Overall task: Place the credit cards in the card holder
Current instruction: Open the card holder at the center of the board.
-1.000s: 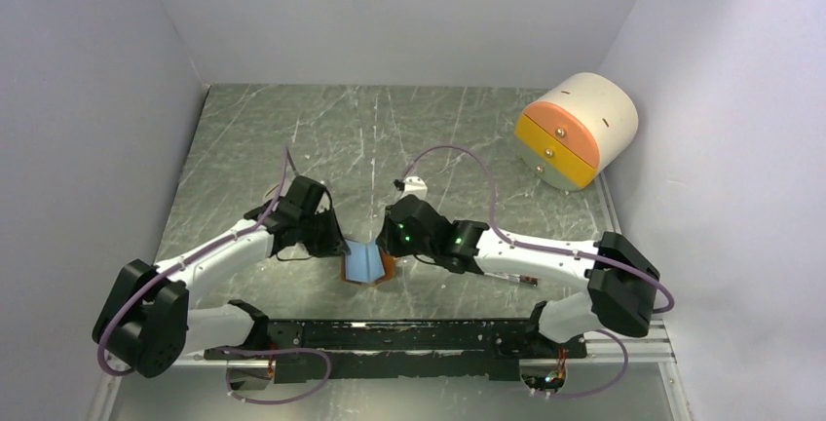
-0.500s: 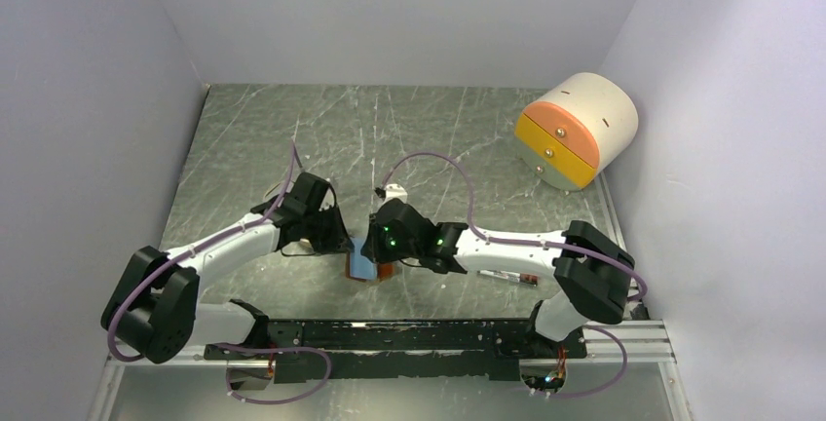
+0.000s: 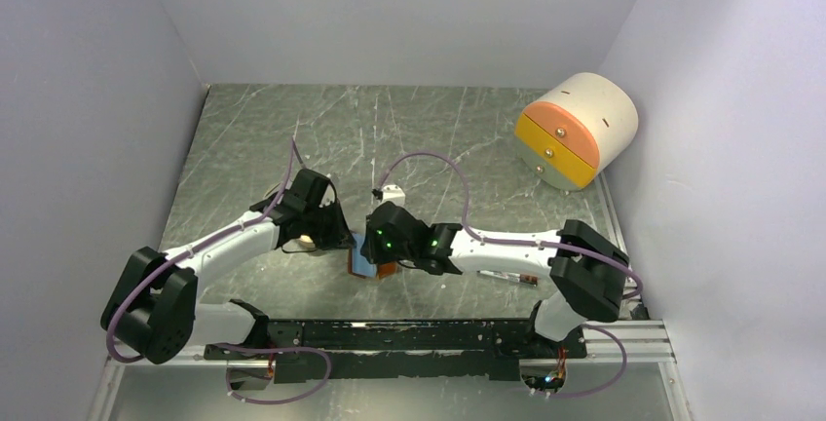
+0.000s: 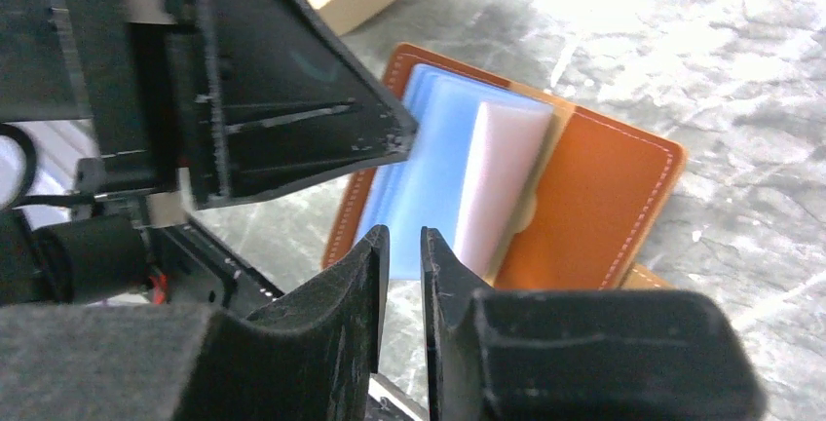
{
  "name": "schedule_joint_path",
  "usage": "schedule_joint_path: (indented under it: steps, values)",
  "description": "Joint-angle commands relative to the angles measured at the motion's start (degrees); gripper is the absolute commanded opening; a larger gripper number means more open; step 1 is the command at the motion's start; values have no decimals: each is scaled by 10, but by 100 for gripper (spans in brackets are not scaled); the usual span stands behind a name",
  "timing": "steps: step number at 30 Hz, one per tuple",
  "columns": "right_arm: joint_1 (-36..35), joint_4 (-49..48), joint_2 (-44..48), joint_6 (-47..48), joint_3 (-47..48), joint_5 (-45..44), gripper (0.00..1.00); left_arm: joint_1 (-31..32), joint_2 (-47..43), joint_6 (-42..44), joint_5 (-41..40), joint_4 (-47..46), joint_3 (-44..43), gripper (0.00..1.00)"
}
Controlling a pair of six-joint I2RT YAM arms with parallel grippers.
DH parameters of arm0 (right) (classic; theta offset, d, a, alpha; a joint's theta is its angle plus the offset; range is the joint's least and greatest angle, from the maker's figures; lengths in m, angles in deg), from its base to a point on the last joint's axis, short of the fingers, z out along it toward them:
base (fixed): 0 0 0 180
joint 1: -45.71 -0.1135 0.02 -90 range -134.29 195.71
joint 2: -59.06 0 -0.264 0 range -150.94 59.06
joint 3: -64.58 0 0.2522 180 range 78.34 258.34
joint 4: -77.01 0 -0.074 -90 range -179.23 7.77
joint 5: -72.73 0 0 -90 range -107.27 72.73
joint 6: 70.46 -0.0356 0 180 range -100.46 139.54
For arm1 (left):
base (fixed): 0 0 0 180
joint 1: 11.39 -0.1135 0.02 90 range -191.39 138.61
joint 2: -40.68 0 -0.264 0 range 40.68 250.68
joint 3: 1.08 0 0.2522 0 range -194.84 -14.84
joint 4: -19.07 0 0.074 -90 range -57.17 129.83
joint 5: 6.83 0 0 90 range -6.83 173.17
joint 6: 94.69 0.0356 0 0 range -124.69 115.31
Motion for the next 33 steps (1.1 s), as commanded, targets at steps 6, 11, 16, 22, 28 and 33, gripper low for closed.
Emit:
schedule_joint_path:
  steps: [6,11,16,22,28,33]
  values:
    - [-7,-15,34,-15,-11,1,24,2,-17,-16,35,9,-23,9]
    - [-8,28,36,-25,-10,-39,43,2,-28,-16,27,31,-40,9]
    - [-7,81,54,-57,-16,-87,68,2,-23,-14,32,21,-35,9]
    - [-6,64,59,-78,-41,-88,93,6,-14,-6,-6,54,-60,9]
    - [-3,34,31,-89,-51,-80,97,9,-10,-5,-16,56,-65,9]
    - [7,-19,24,-91,-66,-67,100,12,6,2,-26,70,-76,9]
